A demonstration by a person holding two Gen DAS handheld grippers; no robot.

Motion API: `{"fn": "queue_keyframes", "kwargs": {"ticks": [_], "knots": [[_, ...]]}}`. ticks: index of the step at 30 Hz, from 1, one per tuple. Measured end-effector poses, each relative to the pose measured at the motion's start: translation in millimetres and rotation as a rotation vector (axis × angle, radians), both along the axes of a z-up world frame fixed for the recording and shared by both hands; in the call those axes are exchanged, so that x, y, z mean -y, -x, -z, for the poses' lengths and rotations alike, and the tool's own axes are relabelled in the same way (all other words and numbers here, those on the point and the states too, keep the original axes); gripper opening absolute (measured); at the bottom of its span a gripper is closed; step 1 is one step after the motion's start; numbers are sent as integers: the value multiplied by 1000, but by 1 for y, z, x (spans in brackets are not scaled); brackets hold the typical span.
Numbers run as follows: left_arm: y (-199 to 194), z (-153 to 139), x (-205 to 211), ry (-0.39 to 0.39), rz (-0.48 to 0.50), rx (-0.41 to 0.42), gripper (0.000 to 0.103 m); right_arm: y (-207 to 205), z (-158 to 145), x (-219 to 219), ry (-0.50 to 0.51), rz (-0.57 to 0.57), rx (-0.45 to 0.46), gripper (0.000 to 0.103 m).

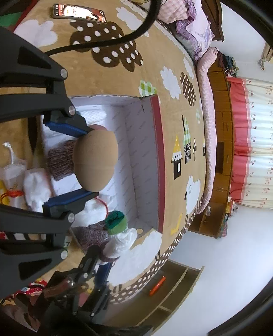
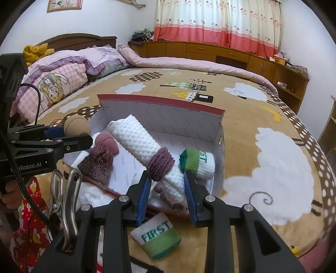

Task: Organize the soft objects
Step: 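Lower the mesh roll and beige ball into the shoebox and open both grippers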

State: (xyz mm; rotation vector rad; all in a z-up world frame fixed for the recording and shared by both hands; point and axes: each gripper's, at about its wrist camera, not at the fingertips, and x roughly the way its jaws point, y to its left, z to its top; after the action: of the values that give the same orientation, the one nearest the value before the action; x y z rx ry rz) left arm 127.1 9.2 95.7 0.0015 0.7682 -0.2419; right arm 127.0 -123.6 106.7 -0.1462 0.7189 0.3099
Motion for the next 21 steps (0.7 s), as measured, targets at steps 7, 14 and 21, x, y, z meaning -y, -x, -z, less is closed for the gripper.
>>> {"fn": "queue_keyframes", "kwargs": {"ticks": [7, 14, 21], "knots": [[-26, 5, -3, 6, -15, -11, 50, -21, 1, -9, 9, -14, -8, 33], [-51, 14, -6, 11, -27, -34, 50, -44, 3, -15, 24, -14, -18, 33], [-68, 24, -6, 9, -37, -57, 50, -60, 9, -16, 41, -10, -25, 33]]}}
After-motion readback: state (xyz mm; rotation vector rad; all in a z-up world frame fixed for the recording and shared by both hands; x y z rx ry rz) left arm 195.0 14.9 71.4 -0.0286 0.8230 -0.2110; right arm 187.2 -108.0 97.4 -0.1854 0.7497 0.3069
